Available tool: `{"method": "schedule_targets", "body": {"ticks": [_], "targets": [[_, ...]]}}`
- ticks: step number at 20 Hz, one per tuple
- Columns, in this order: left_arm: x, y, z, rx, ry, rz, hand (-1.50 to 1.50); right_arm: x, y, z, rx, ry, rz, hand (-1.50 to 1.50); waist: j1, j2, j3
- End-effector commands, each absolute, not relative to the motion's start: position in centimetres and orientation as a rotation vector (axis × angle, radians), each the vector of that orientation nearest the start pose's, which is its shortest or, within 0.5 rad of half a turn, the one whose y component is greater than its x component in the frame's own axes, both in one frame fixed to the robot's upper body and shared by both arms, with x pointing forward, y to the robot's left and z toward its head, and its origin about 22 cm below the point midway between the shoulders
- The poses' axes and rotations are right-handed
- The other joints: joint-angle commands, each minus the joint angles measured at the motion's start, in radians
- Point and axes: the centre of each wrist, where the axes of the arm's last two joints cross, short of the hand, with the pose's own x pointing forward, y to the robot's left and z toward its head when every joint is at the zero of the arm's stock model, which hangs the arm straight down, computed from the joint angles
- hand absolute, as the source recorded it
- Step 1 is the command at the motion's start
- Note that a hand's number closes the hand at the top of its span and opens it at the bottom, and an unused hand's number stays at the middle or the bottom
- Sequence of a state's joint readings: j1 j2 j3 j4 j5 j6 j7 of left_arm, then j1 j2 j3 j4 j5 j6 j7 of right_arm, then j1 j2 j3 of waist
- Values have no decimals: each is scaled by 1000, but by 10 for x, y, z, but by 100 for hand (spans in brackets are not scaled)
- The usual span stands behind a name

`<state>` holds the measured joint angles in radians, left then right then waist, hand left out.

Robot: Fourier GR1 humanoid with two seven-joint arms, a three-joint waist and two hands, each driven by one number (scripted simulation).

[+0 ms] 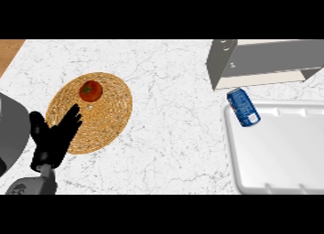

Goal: Pick the cupcake from the tray and place it in the tiered shelf

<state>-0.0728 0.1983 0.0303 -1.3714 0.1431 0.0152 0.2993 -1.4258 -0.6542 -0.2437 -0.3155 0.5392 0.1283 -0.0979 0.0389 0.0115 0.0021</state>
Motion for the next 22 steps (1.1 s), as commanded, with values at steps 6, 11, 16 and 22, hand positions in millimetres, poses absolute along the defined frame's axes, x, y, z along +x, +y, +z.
{"method": "schedule_targets", "body": {"ticks": [6,11,16,22], "targets": [[257,274,-25,53,-1120,1,0,448,-353,343,-484,-1796,222,-150,-1,4,-2],[250,282,-30,75,-1115,23,0,447,-354,352,-346,-1788,42,-150,1,2,-2],[258,285,-16,47,-1124,6,0,431,-392,351,-533,-1814,-125,-150,8,8,-2],[258,289,-13,79,-1139,13,0,404,-448,338,-624,-1758,-376,-150,7,11,0]]}}
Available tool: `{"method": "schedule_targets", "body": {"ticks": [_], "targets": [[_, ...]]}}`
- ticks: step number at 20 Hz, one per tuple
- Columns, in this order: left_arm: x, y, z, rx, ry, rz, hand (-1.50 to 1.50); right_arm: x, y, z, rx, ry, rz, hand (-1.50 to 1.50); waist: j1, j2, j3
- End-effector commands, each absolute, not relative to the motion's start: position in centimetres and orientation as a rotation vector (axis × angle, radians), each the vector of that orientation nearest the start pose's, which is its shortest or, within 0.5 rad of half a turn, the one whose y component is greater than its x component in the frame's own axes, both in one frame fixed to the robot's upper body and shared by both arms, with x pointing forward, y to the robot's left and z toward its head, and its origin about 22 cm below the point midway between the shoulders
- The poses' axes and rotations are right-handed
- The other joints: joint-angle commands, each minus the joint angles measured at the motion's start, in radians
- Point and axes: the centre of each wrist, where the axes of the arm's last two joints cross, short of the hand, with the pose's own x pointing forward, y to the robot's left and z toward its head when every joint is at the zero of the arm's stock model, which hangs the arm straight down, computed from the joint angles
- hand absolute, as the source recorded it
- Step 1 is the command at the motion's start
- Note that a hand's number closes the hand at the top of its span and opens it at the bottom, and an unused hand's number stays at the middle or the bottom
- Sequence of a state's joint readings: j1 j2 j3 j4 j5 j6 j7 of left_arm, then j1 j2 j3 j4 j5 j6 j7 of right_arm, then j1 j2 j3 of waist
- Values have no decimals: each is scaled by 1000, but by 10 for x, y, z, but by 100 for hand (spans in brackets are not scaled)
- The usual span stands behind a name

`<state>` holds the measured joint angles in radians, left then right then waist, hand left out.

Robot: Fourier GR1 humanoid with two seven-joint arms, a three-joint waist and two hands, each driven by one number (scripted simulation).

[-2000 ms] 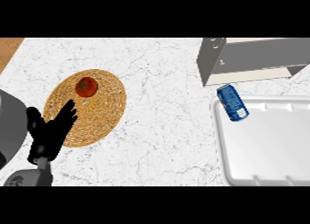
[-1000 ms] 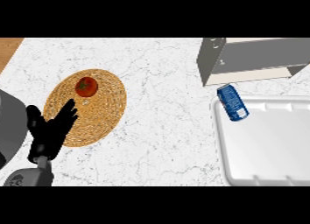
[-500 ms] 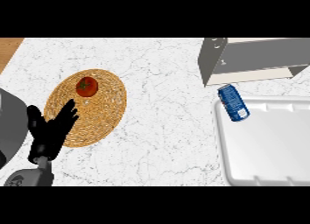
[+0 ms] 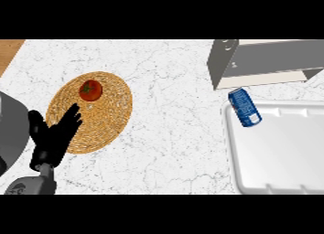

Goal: Pick the cupcake from the tray and place it in the tiered shelf

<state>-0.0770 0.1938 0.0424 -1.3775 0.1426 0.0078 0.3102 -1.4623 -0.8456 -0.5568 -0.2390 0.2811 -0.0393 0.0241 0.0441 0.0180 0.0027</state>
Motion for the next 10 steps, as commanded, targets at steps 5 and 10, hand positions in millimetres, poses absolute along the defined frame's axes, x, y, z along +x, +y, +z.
{"method": "schedule_targets", "body": {"ticks": [5,10], "targets": [[259,277,-22,69,-1131,19,0,361,-499,358,-555,-1745,-459,-150,-5,5,0],[256,289,-21,67,-1141,14,0,324,-537,359,-555,-1745,-405,-150,5,9,1]]}}
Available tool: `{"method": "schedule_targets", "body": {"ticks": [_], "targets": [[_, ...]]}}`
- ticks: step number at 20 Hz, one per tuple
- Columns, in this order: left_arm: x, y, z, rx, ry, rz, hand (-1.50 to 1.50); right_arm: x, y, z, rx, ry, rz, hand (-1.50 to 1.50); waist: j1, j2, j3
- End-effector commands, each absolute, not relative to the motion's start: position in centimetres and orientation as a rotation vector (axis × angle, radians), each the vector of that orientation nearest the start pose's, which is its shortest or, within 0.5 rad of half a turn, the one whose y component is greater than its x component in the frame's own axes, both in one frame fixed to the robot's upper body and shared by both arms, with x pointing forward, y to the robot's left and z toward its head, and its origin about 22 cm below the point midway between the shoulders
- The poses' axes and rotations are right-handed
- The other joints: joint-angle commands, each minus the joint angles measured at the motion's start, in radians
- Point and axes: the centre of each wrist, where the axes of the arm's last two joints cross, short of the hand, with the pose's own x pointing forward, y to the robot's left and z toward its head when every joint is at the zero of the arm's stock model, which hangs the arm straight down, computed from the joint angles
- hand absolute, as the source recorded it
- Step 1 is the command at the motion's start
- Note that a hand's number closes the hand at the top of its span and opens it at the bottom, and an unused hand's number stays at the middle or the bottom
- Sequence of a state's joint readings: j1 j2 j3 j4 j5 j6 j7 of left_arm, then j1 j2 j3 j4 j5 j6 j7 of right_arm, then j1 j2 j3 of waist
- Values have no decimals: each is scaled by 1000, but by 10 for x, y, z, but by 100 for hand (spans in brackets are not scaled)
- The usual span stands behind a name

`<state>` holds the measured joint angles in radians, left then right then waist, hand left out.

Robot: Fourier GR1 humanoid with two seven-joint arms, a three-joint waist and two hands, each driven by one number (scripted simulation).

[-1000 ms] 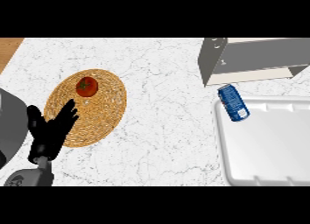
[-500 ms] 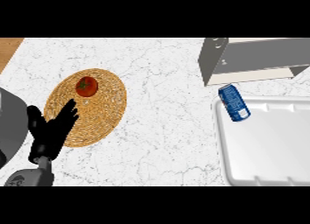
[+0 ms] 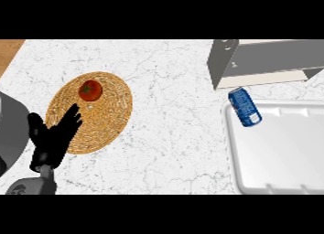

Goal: Pick the cupcake from the tray and place it in the tiered shelf

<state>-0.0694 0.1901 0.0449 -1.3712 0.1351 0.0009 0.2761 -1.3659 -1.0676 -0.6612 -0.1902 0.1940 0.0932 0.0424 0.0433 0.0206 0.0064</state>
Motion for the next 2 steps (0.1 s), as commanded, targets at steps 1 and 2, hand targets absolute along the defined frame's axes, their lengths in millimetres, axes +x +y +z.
{"method": "schedule_targets", "body": {"ticks": [1,2], "targets": [[262,280,-24,60,-1128,21,0,329,-531,363,-544,-1755,-391,-150,1,4,-3],[258,280,-28,57,-1137,17,0,318,-545,349,-524,-1767,-398,-150,1,9,-1]]}}
